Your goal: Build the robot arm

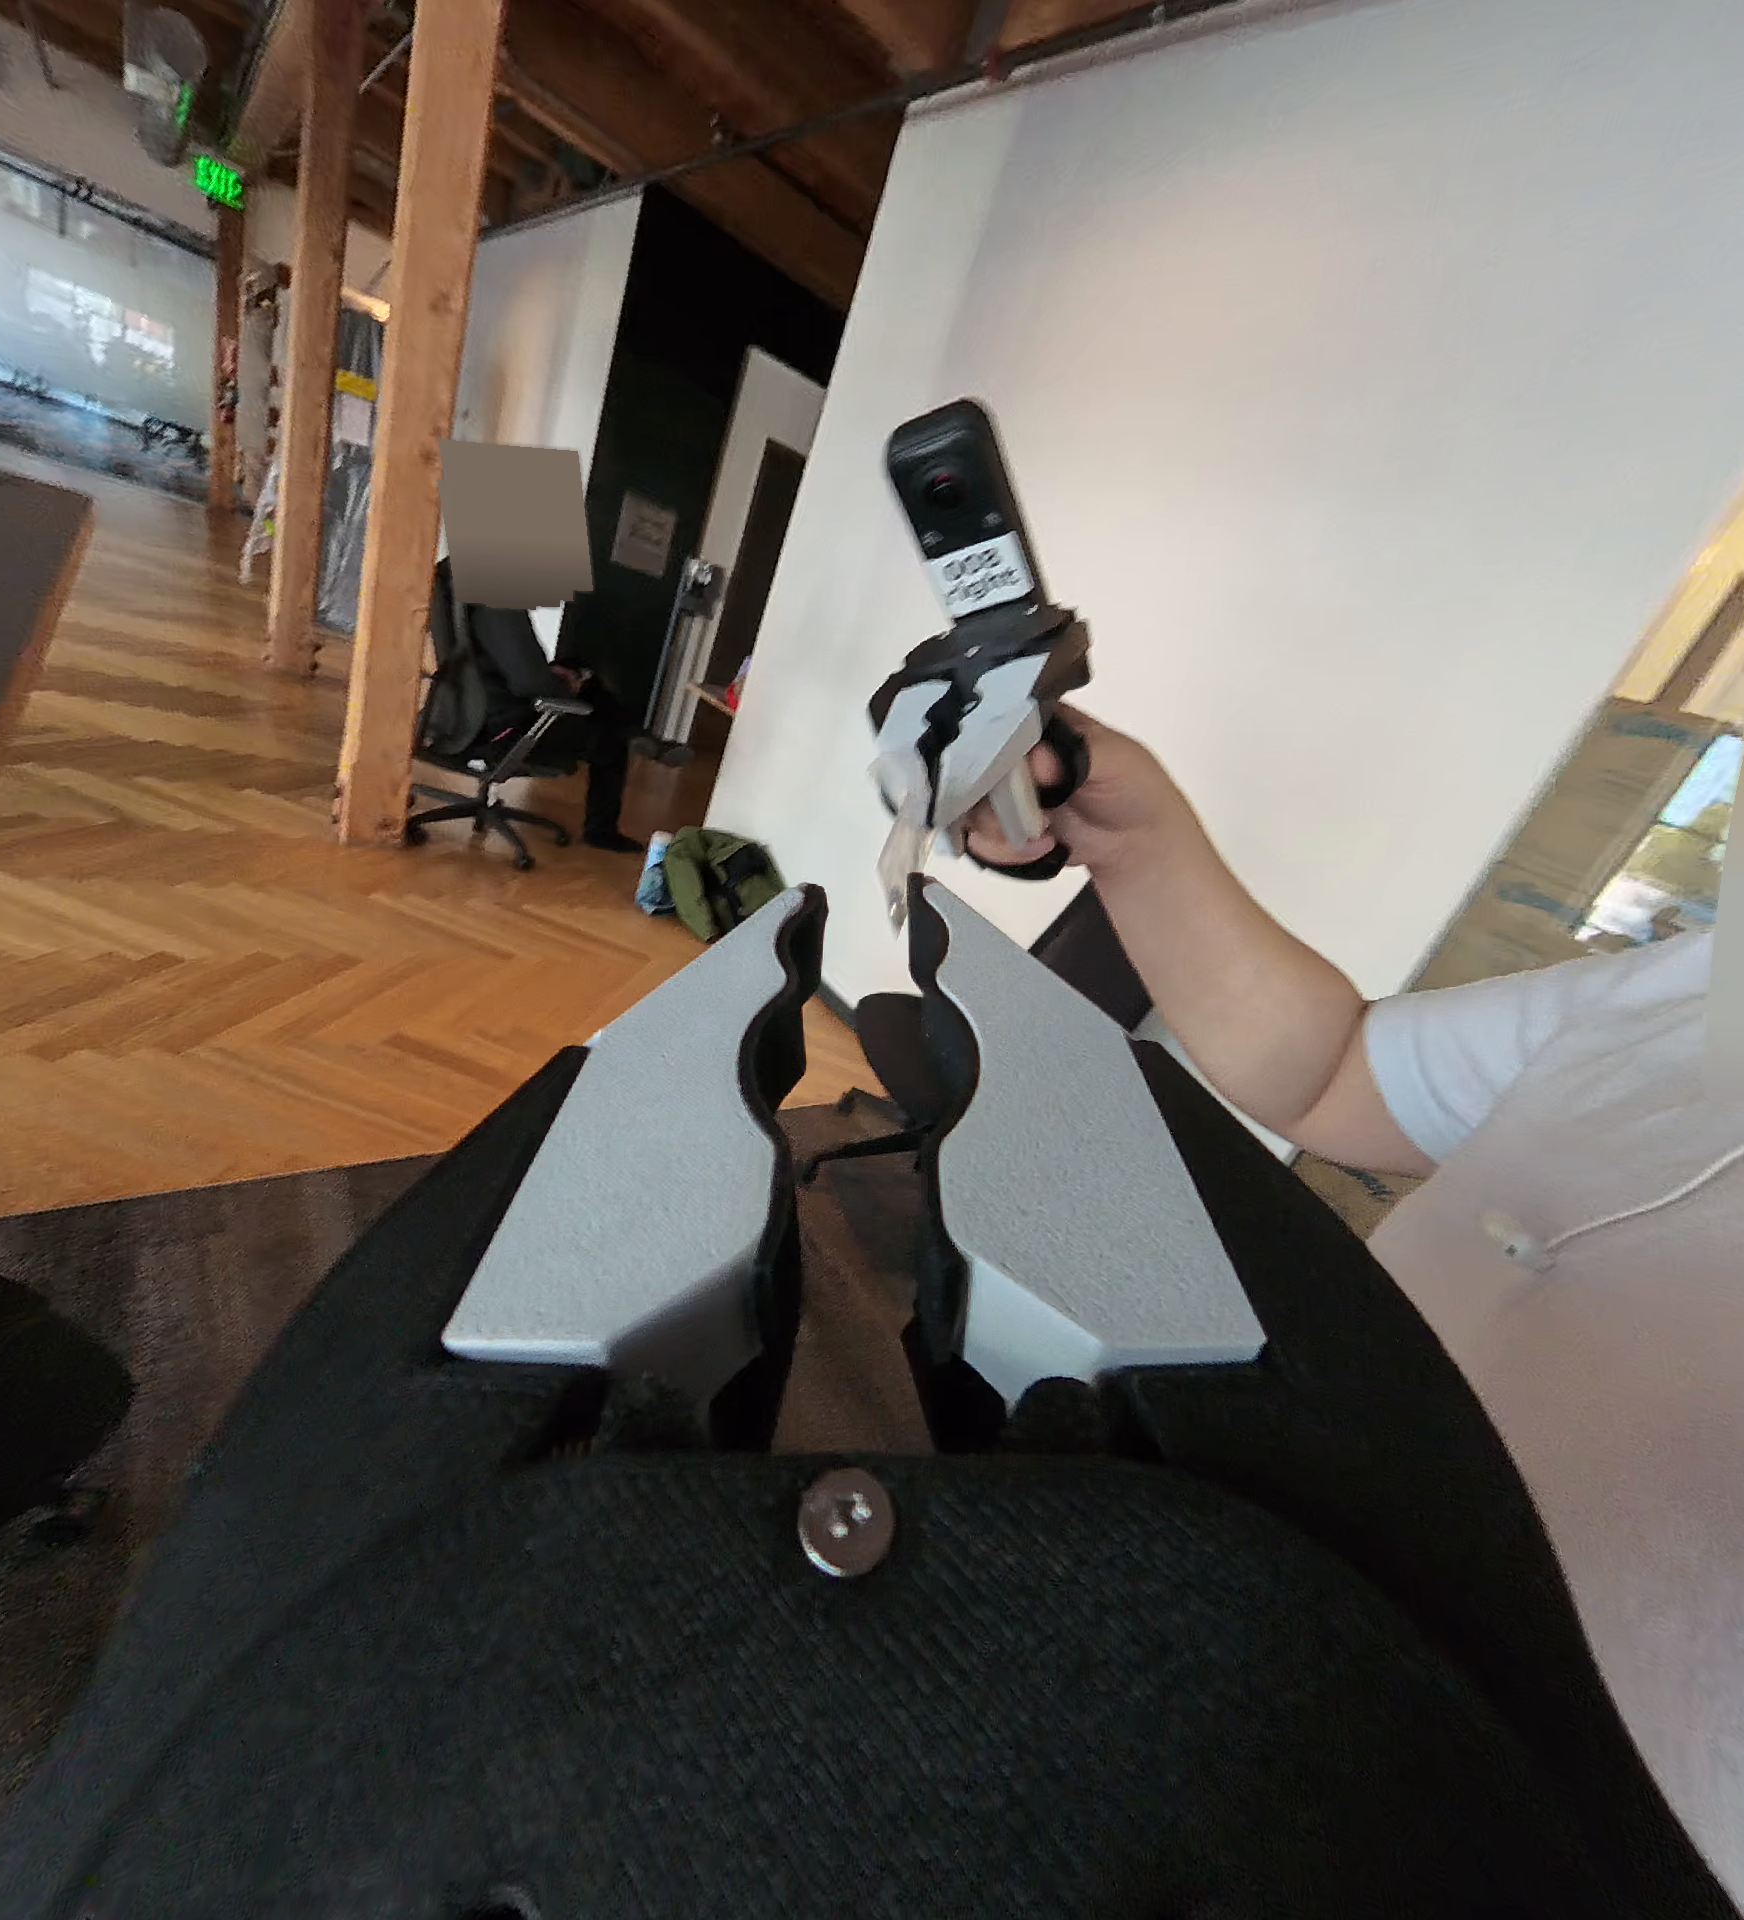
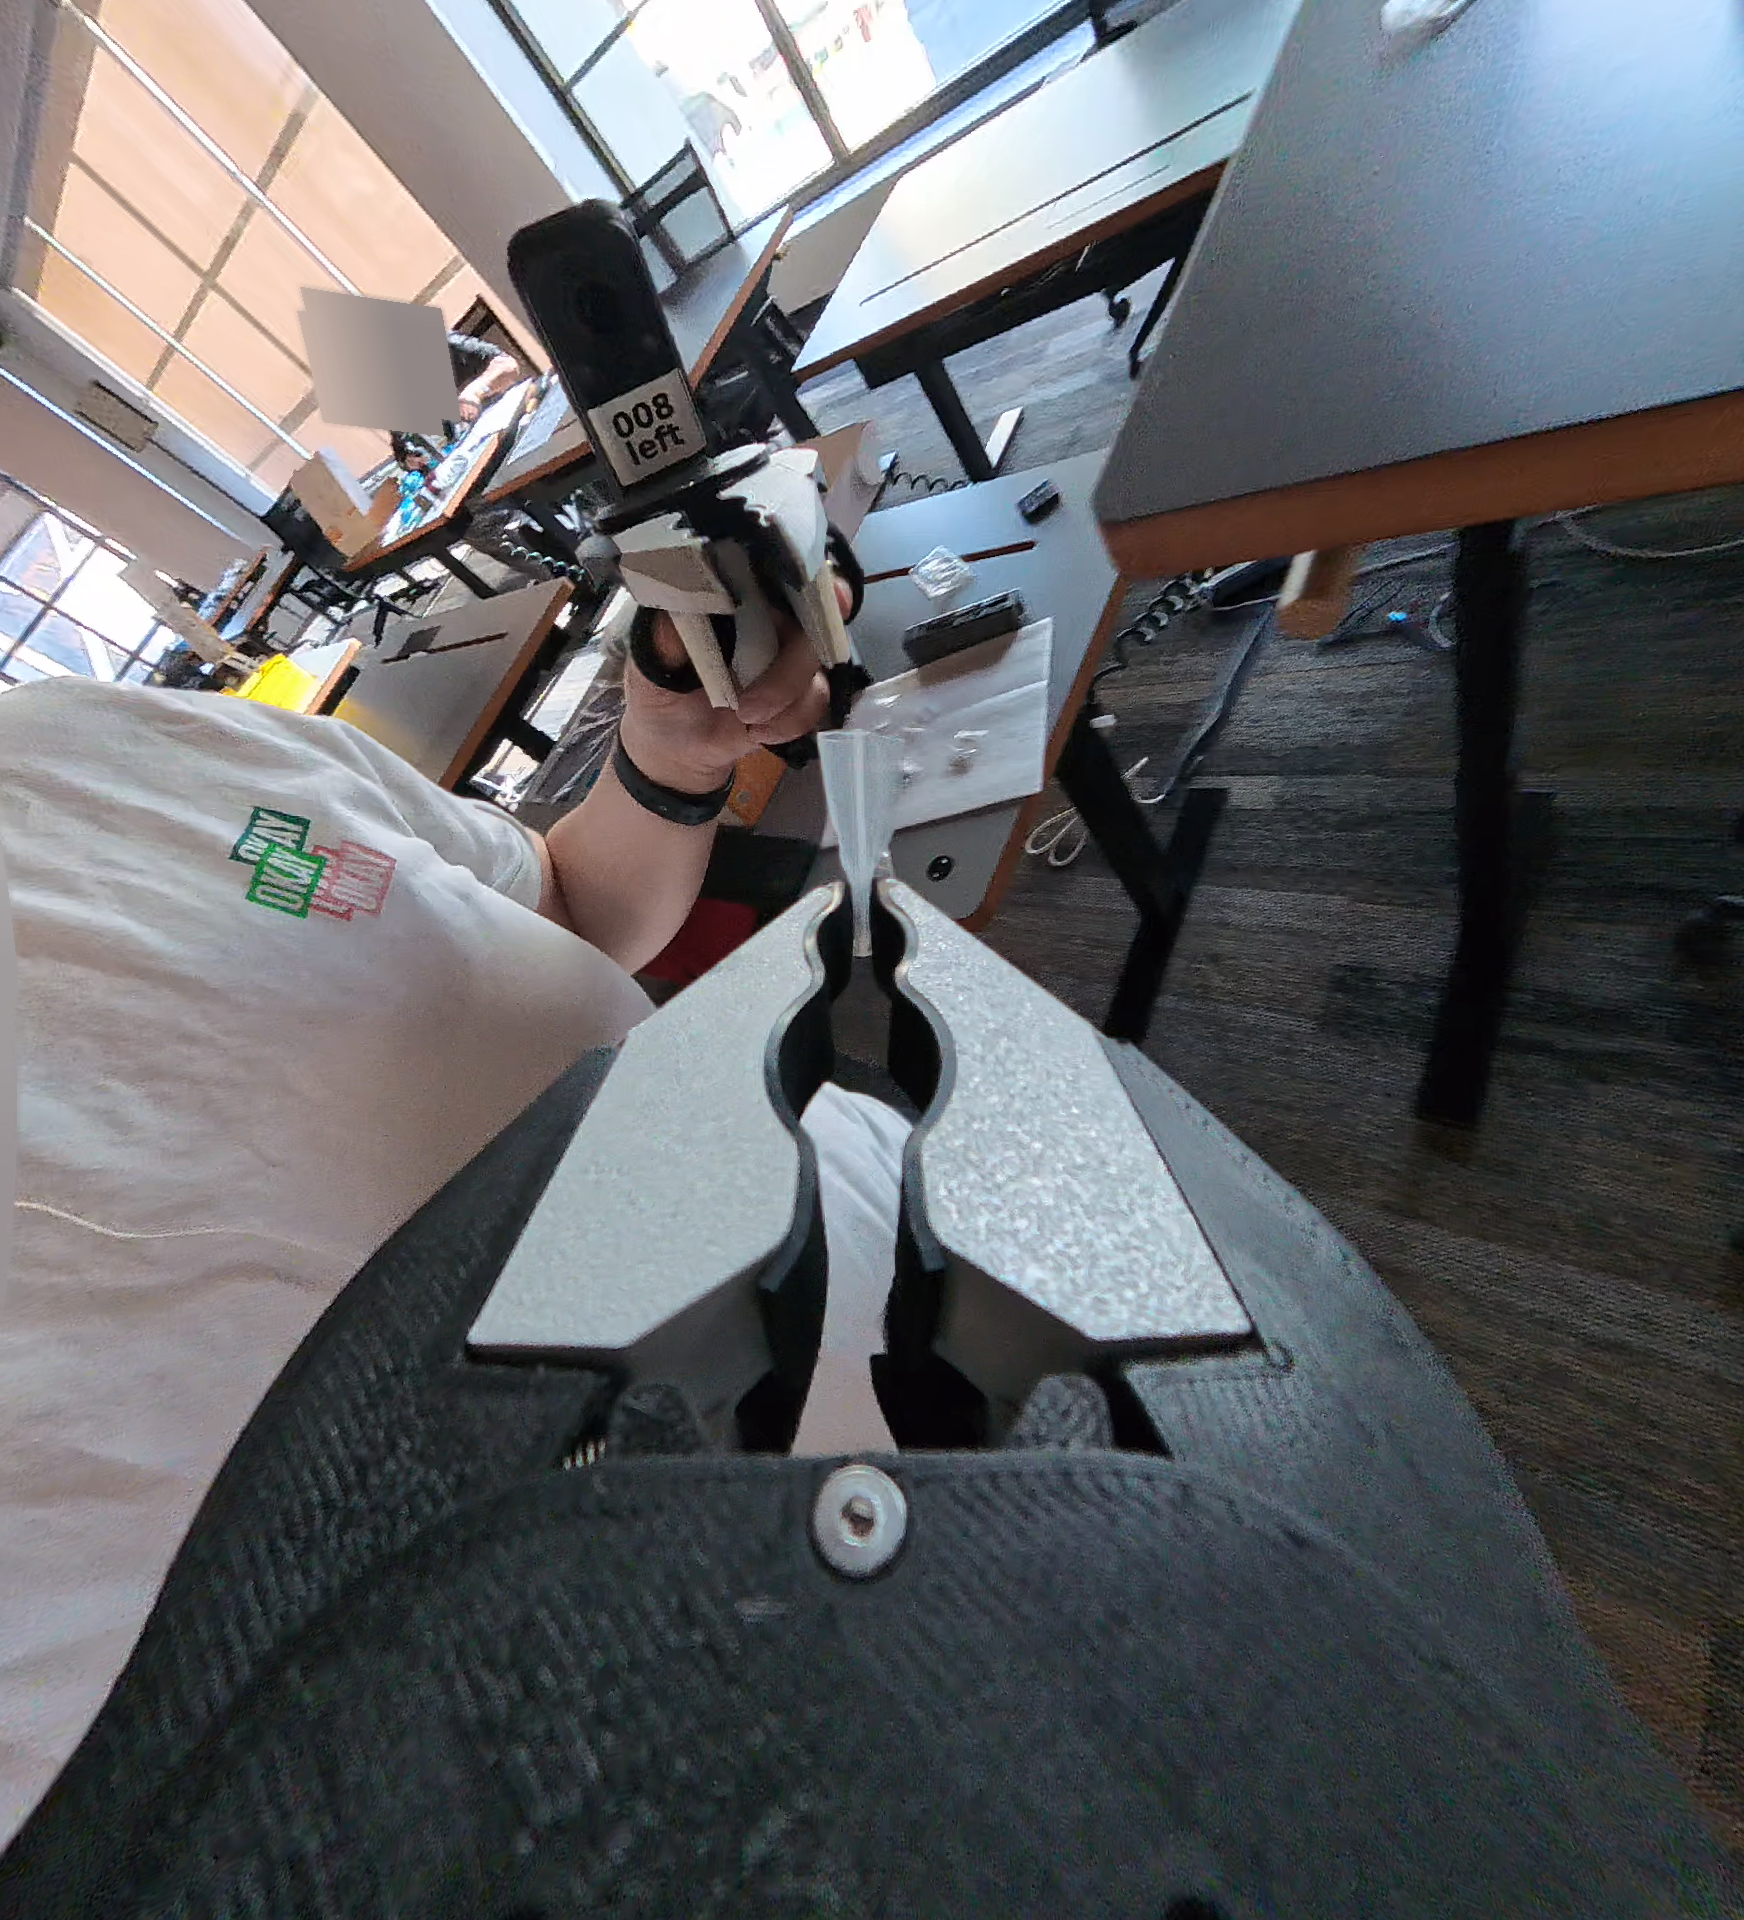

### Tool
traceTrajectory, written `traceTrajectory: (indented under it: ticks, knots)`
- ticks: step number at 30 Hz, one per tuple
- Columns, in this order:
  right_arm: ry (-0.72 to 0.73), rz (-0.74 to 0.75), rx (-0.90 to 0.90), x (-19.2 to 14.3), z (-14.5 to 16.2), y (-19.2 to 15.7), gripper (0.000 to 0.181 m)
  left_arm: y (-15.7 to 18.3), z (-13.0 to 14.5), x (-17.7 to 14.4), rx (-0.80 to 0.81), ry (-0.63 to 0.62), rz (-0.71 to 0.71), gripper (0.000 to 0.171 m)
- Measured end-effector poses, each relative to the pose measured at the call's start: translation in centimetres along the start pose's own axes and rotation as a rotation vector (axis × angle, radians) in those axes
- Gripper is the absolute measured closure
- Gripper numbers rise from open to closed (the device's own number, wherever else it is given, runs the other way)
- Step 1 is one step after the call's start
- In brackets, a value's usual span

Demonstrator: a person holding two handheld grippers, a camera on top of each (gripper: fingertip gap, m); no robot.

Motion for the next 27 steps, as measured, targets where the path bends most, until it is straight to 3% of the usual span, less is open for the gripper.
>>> traceTrajectory:
  ticks: [5,9,13,18,22,27]
  knots:
    - [0.039,-0.005,0.033,-4.1,-2.5,6.9,0.181,-5.5,-1.4,4.3,-0.001,0.003,-0.049,0.158]
    - [0.013,0.035,0.017,-6.4,-5.3,14.3,0.180,-11.1,-3.2,7.7,-0.038,0.028,-0.190,0.157]
    - [-0.002,0.034,-0.021,-8.7,-10.0,21.8,0.180,-16.2,-5.7,12.1,-0.020,0.050,-0.252,0.154]
    - [-0.005,0.023,-0.093,-11.3,-16.4,30.7,0.181,-23.7,-8.1,17.2,0.009,-0.045,-0.329,0.145]
    - [0.011,-0.040,-0.108,-12.7,-20.2,37.4,0.180,-29.0,-9.2,20.0,0.001,-0.119,-0.403,0.146]
    - [-0.015,-0.171,-0.119,-14.3,-24.5,45.6,0.180,-35.3,-9.9,25.0,-0.020,-0.104,-0.465,0.147]
Point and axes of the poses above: each gripper's, where its closed fingertips meet, x out along the fingers, z out of its underside, y = z × x across the jaws, the point moved 6 cm from there along -x, back along the fingers, and after that the axes turned 1 degree about z, right-handed, at the moved point
